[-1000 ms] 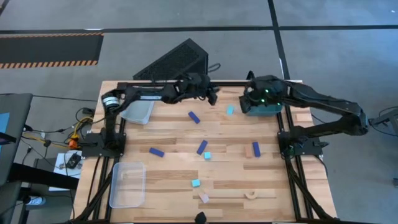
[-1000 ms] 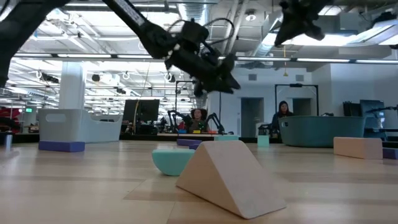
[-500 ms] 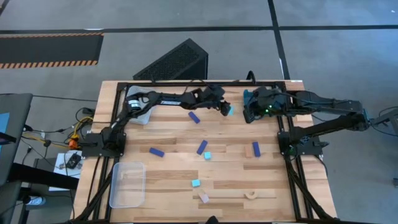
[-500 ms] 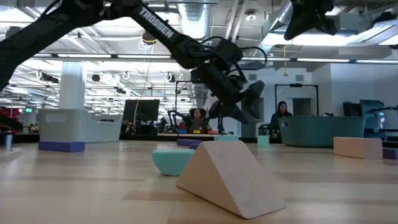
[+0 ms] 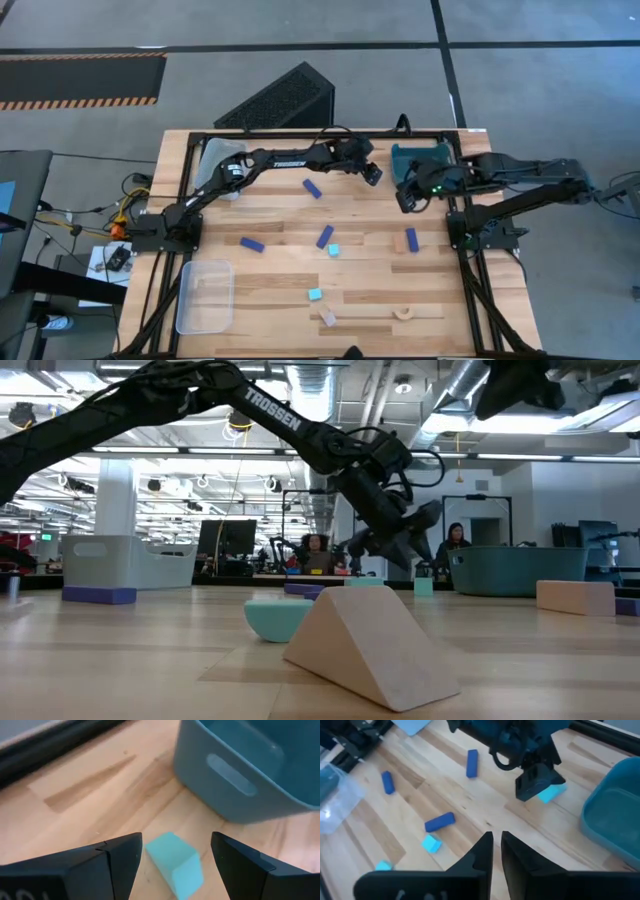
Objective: Sort & place blocks by color
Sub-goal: Put the light blue block into the dark green bin
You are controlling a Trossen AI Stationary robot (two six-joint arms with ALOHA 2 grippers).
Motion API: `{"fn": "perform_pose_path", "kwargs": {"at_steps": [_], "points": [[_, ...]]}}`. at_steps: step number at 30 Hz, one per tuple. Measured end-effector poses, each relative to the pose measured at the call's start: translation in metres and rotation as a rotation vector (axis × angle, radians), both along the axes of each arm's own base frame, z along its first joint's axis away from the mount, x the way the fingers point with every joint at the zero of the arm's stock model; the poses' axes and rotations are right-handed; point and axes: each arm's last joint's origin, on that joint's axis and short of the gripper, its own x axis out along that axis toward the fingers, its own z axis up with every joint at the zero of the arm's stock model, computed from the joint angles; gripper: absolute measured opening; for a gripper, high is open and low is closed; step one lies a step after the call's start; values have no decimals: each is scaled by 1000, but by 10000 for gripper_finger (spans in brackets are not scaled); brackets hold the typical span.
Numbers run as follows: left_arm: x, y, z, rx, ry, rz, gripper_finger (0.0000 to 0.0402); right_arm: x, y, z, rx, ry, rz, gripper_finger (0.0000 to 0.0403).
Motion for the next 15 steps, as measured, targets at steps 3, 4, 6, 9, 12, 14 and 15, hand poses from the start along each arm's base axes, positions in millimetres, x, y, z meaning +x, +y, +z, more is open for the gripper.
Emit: {"fn": "perform_pose_path", "kwargs": {"at_steps": [3,4,6,9,12,14,15], "points": [[0,0,-1,18,6,26,228,-6,2,4,3,-26,9,64],[0,0,-1,14,7,31,228,-8,3,5,4,-38,7,64],[0,-1,-1,5,-2,37,228,-14,3,8,1,-62,0,64],[6,-6,-10,8,-21,39,228,-20,2,13,0,-101,-8,64],[8,-12,-24,-11,11,53,228,-25,2,16,10,-129,-17,64],[5,-14,-27,-11,53,83,228,-28,2,17,18,-142,-21,64],[4,-14,-28,-14,60,95,228,-28,3,18,23,-147,-21,64]]}}
